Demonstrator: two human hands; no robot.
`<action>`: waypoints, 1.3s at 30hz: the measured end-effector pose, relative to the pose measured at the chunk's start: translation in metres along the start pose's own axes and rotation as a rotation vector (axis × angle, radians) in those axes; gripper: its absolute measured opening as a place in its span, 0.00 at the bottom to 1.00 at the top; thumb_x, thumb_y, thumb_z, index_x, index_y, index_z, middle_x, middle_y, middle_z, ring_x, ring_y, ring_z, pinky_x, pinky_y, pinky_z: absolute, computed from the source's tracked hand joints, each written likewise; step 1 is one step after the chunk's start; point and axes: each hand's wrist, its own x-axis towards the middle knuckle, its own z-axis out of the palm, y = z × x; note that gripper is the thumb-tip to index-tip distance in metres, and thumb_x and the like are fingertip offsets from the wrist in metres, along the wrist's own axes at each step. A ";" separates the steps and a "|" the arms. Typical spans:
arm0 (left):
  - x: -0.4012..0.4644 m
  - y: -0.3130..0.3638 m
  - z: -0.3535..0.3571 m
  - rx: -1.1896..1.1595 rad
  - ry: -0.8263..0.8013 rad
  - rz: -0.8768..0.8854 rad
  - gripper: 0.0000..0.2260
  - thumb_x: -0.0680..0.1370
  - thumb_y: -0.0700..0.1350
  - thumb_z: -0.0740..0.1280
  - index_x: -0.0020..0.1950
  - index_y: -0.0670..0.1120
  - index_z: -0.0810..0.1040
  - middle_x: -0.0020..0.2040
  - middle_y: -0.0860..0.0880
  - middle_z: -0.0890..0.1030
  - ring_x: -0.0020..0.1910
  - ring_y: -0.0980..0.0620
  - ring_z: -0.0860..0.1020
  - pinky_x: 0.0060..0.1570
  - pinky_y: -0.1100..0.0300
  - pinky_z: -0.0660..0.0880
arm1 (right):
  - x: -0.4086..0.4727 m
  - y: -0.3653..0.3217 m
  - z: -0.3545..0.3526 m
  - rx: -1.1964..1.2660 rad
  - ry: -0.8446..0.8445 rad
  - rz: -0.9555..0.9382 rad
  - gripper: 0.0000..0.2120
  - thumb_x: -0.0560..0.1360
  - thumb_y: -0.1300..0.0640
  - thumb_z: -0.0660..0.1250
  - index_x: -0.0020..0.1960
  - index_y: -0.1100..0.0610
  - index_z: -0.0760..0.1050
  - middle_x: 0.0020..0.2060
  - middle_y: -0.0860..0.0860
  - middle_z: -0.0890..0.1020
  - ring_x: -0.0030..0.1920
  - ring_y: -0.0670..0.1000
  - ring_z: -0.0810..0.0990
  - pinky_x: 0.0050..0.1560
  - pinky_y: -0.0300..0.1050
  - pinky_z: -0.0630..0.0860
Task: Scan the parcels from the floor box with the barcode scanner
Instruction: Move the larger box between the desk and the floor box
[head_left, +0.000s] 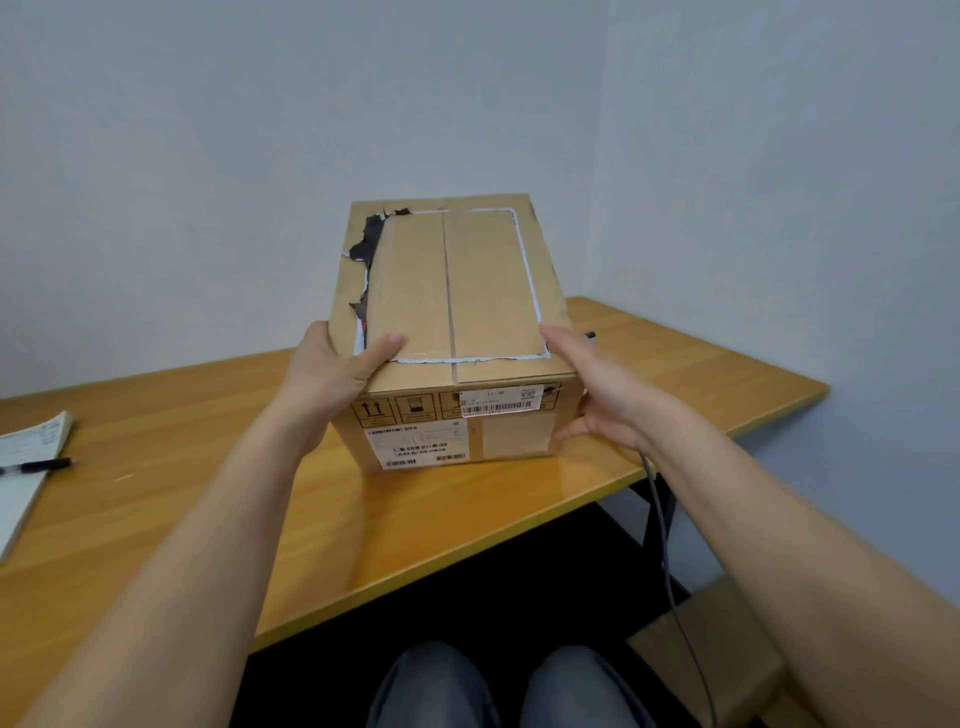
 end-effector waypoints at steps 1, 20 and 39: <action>-0.003 0.000 -0.001 -0.002 -0.002 0.009 0.31 0.67 0.61 0.75 0.63 0.47 0.71 0.54 0.49 0.80 0.52 0.48 0.80 0.53 0.47 0.78 | -0.005 -0.001 0.000 0.007 0.004 -0.007 0.29 0.73 0.34 0.63 0.72 0.42 0.65 0.63 0.46 0.77 0.60 0.55 0.78 0.52 0.69 0.77; -0.073 0.095 0.065 -0.048 -0.143 0.405 0.31 0.68 0.59 0.75 0.65 0.49 0.70 0.56 0.52 0.78 0.53 0.52 0.79 0.52 0.51 0.79 | -0.133 -0.029 -0.077 0.182 0.311 -0.193 0.21 0.79 0.40 0.55 0.66 0.46 0.74 0.57 0.52 0.84 0.53 0.58 0.83 0.43 0.66 0.80; -0.076 0.103 0.202 -0.265 -0.308 0.234 0.21 0.73 0.58 0.71 0.60 0.50 0.69 0.55 0.51 0.79 0.52 0.52 0.79 0.51 0.53 0.79 | -0.116 -0.033 -0.172 0.153 0.987 -0.551 0.06 0.69 0.52 0.66 0.43 0.47 0.70 0.37 0.42 0.74 0.37 0.44 0.74 0.40 0.42 0.70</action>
